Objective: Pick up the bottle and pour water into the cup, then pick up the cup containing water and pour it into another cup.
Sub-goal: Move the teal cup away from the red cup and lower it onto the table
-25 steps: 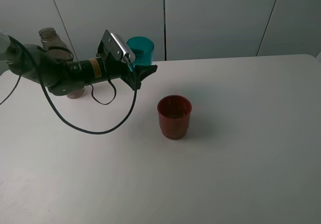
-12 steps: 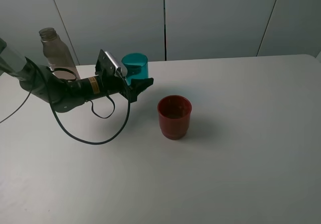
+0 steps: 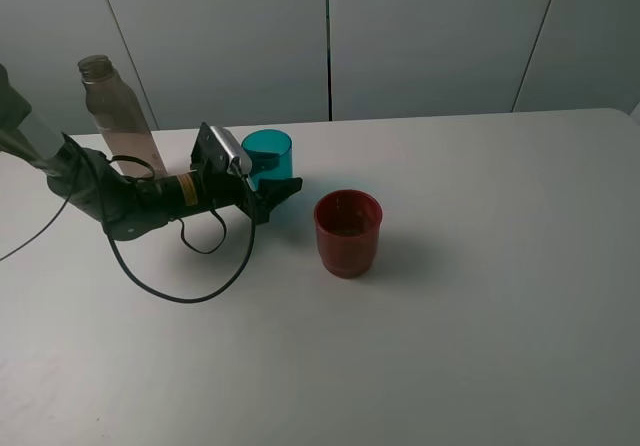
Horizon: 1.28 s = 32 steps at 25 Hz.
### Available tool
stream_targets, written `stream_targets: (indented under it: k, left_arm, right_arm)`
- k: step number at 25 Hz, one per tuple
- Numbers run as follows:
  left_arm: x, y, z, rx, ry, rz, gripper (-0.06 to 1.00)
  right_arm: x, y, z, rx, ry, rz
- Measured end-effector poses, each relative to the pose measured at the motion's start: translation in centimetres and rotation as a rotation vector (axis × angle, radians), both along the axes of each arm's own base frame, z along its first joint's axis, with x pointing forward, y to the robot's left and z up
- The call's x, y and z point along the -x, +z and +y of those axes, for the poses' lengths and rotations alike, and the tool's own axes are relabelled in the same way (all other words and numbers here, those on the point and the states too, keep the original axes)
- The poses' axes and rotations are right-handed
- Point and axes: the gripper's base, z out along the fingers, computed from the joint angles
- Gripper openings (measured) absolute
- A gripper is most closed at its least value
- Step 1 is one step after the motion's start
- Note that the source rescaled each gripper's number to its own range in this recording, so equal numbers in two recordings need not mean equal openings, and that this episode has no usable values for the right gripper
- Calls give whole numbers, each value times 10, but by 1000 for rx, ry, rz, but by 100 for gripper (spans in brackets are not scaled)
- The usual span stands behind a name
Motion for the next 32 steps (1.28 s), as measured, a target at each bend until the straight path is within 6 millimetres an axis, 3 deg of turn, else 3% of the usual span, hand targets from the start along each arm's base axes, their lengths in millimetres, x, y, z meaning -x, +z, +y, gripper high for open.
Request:
stream_targets:
  k: [30, 31, 32]
  left_arm:
    - [7, -8, 8, -14, -16, 27, 4]
    - [7, -8, 8, -14, -16, 27, 11]
    - [7, -8, 8, -16, -16, 28, 35]
  right_arm:
    - [0, 0, 0, 0, 0, 0]
    - [0, 0, 0, 0, 0, 0]
    - [0, 0, 0, 0, 0, 0]
